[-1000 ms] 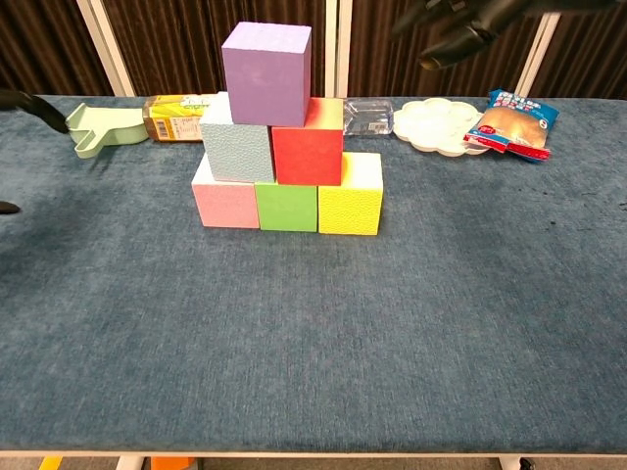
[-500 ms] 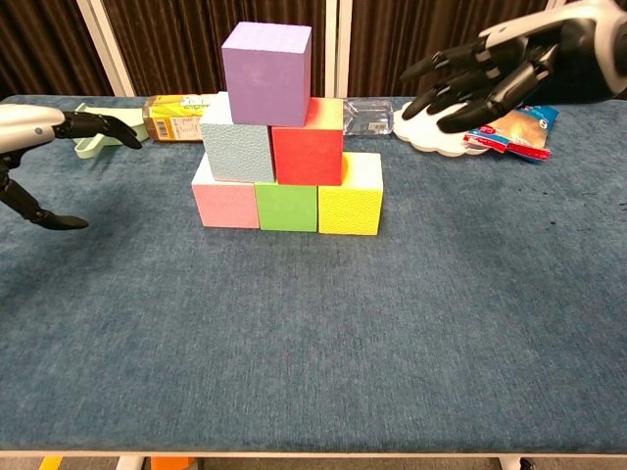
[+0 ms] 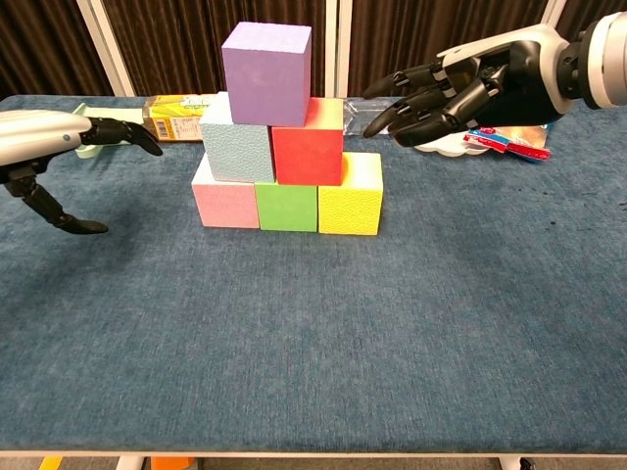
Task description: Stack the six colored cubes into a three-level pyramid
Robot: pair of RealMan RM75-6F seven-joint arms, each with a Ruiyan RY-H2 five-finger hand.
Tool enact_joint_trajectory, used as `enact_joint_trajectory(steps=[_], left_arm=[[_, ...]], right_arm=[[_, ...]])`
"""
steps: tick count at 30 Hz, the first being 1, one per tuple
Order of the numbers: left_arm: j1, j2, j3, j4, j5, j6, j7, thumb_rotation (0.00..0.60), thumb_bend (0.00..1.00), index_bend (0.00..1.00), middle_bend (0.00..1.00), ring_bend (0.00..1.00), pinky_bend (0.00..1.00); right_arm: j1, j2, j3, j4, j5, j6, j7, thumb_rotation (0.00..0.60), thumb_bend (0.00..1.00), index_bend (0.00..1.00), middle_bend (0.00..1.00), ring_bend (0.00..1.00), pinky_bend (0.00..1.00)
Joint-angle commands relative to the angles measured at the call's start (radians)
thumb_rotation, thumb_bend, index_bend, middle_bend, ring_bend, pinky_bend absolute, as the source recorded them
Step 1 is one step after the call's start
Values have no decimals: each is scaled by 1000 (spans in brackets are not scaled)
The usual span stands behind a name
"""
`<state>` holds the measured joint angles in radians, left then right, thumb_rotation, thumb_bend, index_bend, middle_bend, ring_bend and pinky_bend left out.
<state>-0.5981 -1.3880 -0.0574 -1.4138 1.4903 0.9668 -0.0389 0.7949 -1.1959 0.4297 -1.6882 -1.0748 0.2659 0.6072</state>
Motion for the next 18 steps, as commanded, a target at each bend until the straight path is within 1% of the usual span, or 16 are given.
enact_joint_trajectory(steps=[1, 18], left_arm=[[-3, -3, 2, -2, -2, -1, 4, 600, 182, 141, 46, 35, 63], [-29, -15, 5, -2, -15, -13, 19, 600, 183, 141, 46, 35, 63]], right_arm=[[1, -8, 3, 5, -3, -2, 7, 600, 285, 0, 184, 0, 0], [-2, -32, 9, 31, -18, 1, 33, 600, 284, 0, 184, 0, 0]])
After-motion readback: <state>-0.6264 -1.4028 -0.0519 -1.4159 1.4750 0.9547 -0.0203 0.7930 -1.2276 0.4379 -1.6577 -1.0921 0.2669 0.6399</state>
